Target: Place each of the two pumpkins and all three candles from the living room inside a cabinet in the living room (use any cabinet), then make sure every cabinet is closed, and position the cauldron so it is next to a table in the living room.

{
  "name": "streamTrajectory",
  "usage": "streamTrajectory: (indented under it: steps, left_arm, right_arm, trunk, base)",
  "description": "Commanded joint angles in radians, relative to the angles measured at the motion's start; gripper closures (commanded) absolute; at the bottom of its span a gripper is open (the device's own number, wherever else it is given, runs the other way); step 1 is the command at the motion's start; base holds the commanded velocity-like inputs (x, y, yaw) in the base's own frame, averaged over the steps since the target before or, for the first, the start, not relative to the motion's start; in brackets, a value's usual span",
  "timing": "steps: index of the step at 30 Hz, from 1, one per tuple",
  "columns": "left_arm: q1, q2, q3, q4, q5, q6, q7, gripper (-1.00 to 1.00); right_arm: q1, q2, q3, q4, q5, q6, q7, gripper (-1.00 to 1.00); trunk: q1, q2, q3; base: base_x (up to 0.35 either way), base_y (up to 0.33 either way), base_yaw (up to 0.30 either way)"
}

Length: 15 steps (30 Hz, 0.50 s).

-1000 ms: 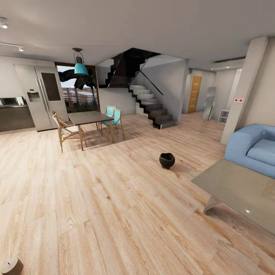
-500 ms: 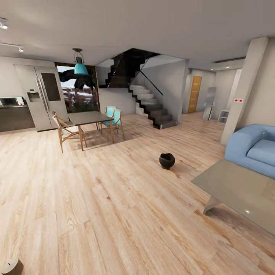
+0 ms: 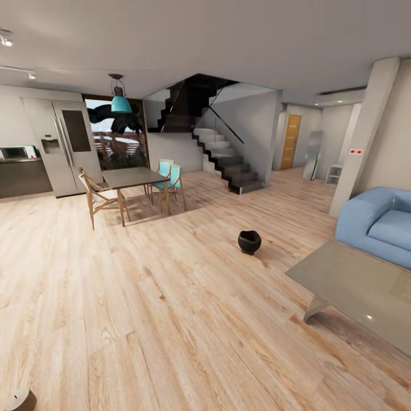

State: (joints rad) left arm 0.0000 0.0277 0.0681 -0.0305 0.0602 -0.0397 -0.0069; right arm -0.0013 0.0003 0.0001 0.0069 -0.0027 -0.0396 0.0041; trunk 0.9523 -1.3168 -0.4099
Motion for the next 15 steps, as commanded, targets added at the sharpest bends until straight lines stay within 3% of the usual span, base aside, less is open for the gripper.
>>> streamTrajectory:
  steps: [1,15]
  left_arm:
    - [0.000,0.000,0.006,0.000,0.006,-0.002,-0.001,-1.00]
    - [0.000,0.000,0.006,0.000,0.006,-0.002,-0.001,-1.00]
  right_arm:
    - [0.000,0.000,0.000,0.001,0.000,-0.004,0.000,-1.00]
    - [0.000,0.001,0.000,0.001,0.000,-0.005,0.000,-1.00]
  trunk:
    - [-0.004,0.007,0.003]
    - [-0.058,0.105,0.046]
  base:
    - [0.000,0.000,0.000]
    - [0.000,0.000,0.000]
